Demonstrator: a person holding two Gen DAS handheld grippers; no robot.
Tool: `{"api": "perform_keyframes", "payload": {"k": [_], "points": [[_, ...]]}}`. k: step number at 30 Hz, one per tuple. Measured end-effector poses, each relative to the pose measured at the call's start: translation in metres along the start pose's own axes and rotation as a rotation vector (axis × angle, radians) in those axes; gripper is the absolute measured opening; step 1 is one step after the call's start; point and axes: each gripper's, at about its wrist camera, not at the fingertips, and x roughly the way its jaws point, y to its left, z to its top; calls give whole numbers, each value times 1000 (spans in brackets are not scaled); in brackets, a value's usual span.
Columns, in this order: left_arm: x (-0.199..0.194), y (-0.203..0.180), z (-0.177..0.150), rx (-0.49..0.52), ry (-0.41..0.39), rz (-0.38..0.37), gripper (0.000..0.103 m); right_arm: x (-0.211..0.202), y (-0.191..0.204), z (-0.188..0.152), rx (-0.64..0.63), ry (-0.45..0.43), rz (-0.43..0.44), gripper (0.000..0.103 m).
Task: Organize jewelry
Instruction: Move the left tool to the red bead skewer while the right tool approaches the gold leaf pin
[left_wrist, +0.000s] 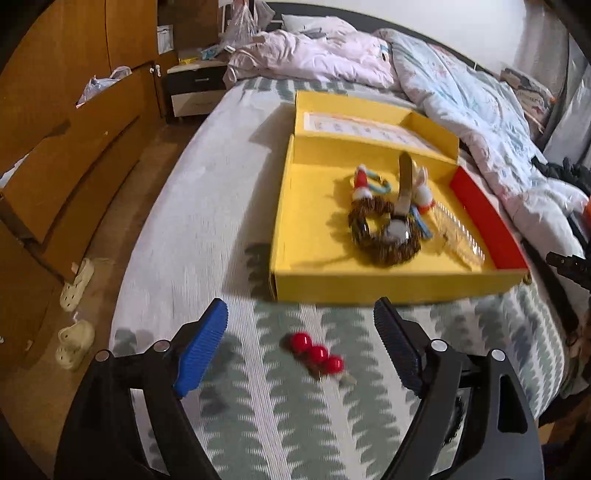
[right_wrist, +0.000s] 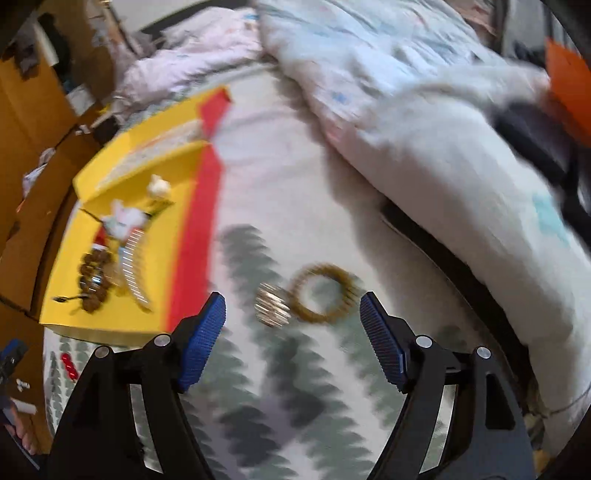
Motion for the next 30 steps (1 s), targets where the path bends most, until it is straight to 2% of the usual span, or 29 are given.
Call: {"api": "perform_keyframes", "payload": {"k": [5,10,13,16,18,22,30], "points": [[8,-7,-17,29,37,41,80,12,-28,-13,94,68,34,77],[17,-5,-28,21,86,41,80,17,-3,-10,34,66,65,77],[22,-7,-28,35,93,65,80,22,16,-6,-12,63,100,74],[26,-10,-32,46,111,65,80,32,33,-7,-54,94,118,58],[30,-10,-34,46,129,61,80,42,40,-8,-62,124,94,45],[37,-9,-36,31,167,40,80,60,44,-13,-48,182,73,38],[50,-9,-38,15,212,36,81,62,38,-12,-33,171,107,34]]}}
